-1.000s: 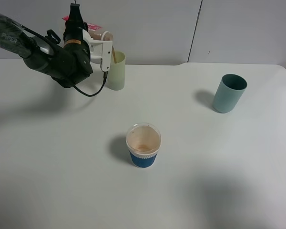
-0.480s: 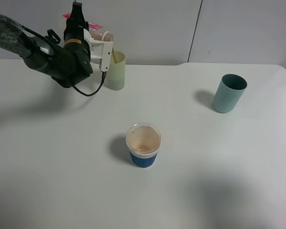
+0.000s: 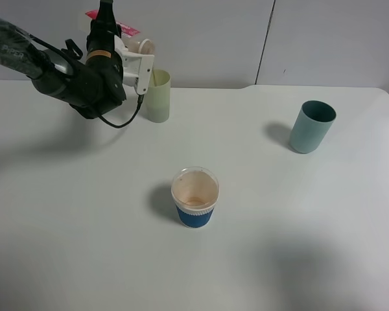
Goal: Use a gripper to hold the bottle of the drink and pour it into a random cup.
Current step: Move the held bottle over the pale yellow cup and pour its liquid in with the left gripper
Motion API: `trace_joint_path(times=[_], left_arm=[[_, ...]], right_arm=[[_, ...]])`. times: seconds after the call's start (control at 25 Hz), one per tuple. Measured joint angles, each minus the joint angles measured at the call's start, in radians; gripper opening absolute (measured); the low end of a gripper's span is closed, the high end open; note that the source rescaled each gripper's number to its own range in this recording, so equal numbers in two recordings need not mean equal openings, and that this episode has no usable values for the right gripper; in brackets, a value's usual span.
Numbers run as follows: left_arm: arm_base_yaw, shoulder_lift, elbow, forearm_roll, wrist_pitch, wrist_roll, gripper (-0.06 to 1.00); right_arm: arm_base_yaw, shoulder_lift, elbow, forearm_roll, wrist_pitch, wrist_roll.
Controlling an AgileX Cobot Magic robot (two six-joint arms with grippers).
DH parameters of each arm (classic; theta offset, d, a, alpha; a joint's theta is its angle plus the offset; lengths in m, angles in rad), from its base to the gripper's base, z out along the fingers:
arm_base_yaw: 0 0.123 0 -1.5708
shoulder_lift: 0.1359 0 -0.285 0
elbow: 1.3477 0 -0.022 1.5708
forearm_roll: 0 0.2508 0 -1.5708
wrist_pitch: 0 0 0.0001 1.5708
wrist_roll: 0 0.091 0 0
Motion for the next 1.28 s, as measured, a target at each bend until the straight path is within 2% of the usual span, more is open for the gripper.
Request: trace_joint_path(times=[0.48, 0.88, 1.28], left_arm=[[0.0, 0.0, 0.0, 0.032, -0.015, 0.003, 0.0], [0.0, 0.0, 0.0, 0.095, -0.031, 0.007, 0.0], [0.0, 0.0, 0.0, 0.081, -0.031, 0.002, 0.0]], right_arm=[[0.0, 0.0, 0.0, 0.0, 0.0, 0.0], [0.0, 0.0, 0.0, 0.0, 0.0, 0.0], [0.0, 0.0, 0.0, 0.0, 0.0, 0.0]])
